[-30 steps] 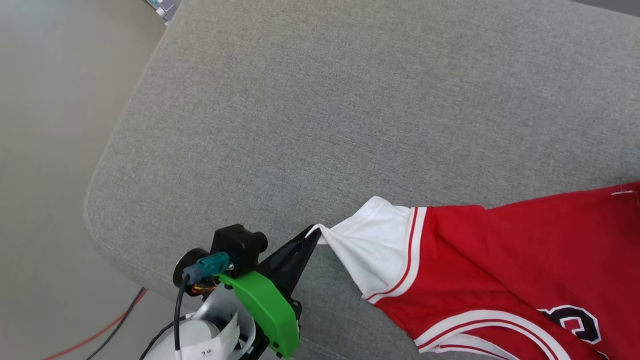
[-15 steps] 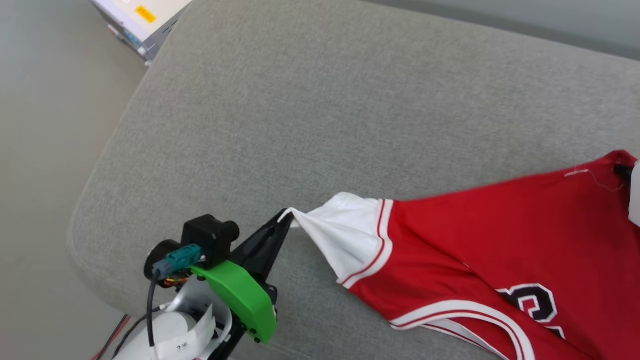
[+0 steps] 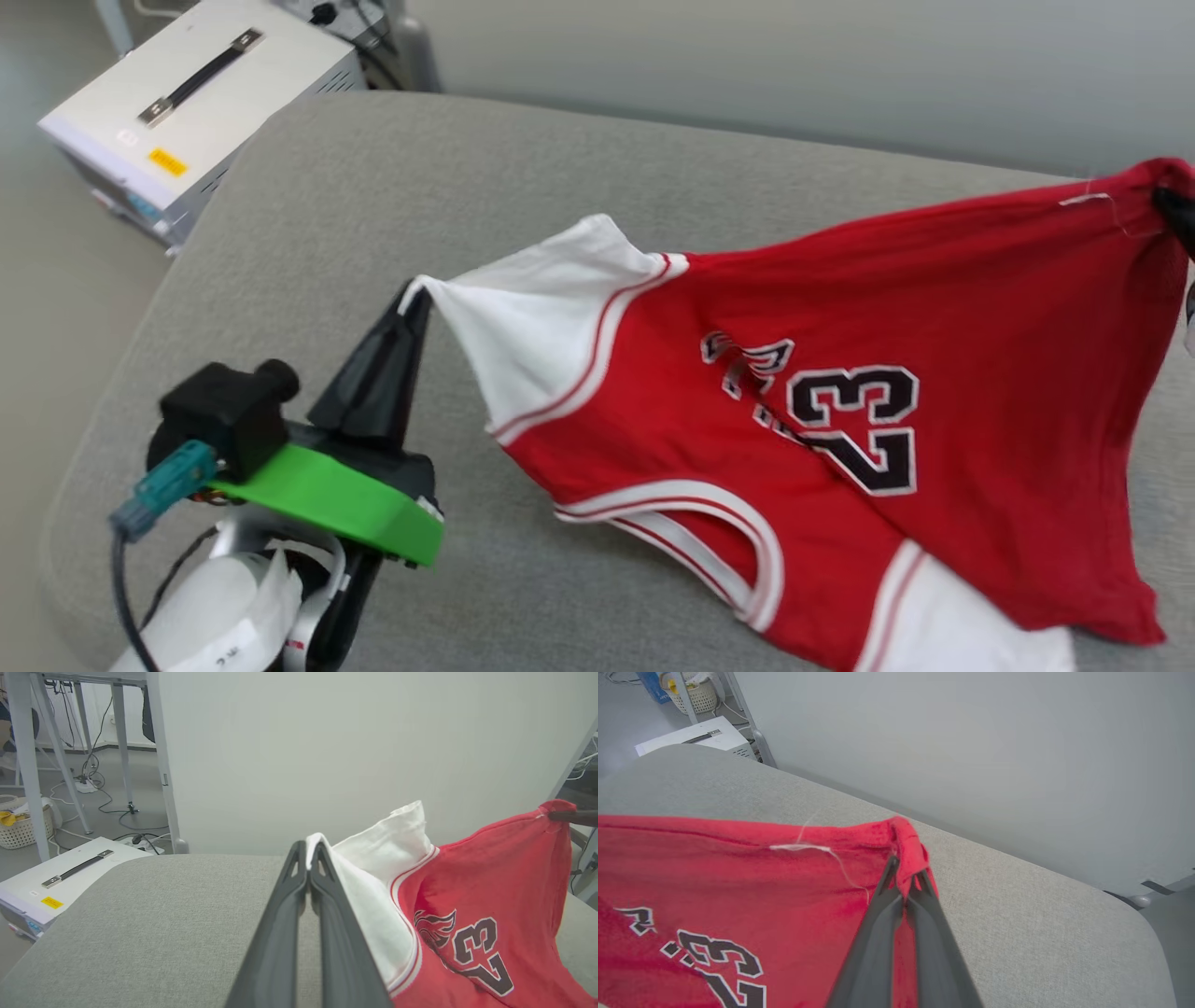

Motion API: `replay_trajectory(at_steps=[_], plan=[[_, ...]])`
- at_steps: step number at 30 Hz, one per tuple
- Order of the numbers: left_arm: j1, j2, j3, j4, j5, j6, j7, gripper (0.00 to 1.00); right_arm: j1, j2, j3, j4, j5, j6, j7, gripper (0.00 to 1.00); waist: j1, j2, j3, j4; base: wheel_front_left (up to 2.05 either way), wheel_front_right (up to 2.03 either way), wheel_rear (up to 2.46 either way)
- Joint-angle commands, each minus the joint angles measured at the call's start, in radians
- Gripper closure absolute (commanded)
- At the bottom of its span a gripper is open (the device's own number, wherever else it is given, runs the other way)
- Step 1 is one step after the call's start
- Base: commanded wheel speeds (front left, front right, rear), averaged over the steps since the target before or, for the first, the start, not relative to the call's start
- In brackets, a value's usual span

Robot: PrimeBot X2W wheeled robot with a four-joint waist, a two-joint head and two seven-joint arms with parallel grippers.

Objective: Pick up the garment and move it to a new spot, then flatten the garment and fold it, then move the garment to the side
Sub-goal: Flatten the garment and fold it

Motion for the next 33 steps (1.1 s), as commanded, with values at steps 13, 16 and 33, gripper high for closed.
replay_trajectory(at_steps=[13,16,33], plan=[[-0.068,0.050,0.189,-0.107,0.032,0.098,-0.078,1.00,-0.060,0.042,0.017,-0.183,0.004,-0.001,-0.083,1.00,-0.0001,0.0069,-0.120,-0.203,0.00,0.00,0.00],[-0.104,0.067,0.232,-0.129,0.039,0.109,-0.091,1.00,-0.072,0.060,0.013,-0.208,-0.001,-0.001,-0.102,1.00,-0.0001,0.0069,-0.121,-0.228,0.00,0.00,0.00],[-0.488,0.227,0.339,-0.097,0.090,0.079,0.001,1.00,-0.201,0.109,-0.031,-0.255,-0.061,-0.001,-0.186,1.00,-0.0001,0.0069,0.097,-0.291,0.00,0.00,0.00]])
